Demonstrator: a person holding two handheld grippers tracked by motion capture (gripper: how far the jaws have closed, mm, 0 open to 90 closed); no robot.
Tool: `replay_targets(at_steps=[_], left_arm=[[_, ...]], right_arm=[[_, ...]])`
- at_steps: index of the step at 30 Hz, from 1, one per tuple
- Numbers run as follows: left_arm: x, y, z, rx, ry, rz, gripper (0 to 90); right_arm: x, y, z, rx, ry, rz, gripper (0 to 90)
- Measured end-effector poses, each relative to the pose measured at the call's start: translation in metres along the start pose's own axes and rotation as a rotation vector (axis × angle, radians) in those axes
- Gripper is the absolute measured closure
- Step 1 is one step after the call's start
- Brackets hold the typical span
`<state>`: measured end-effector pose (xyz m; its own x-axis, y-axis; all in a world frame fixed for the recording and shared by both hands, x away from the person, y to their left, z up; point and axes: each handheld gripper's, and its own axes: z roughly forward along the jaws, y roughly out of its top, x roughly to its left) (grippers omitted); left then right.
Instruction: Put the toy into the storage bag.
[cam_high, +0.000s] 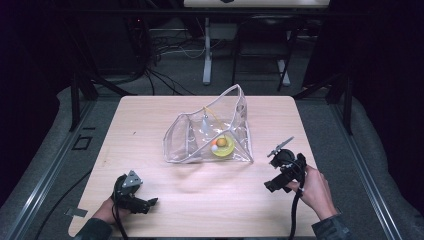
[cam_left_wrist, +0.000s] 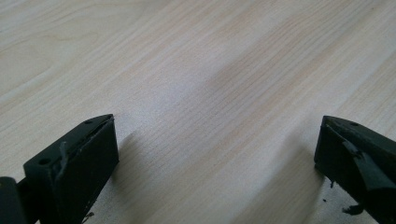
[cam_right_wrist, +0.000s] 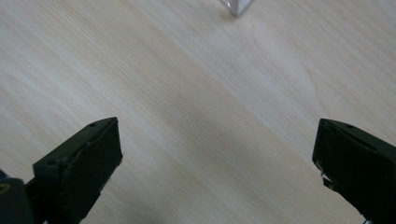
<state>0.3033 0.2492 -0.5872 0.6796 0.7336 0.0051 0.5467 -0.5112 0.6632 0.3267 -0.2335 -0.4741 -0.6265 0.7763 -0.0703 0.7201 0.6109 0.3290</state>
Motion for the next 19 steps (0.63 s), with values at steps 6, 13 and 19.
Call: replay_targets(at_steps=[6,13,19], left_arm=[[0.000,0.000,0.000,0.001,-0.004,0.000,0.0],[0.000,0.000,-0.001,0.001,-0.006,0.001,0.0],[0.000,0.000,0.000,0.001,-0.013,0.007,0.0]], right_arm=[[-0.002,-0.027,0.023,0.015,-0.011,0.033,3.1],[0.000,-0.039,0.045,0.073,-0.058,0.037,2.6],[0.000,-0.042,0.059,0.144,-0.081,0.005,2.4]])
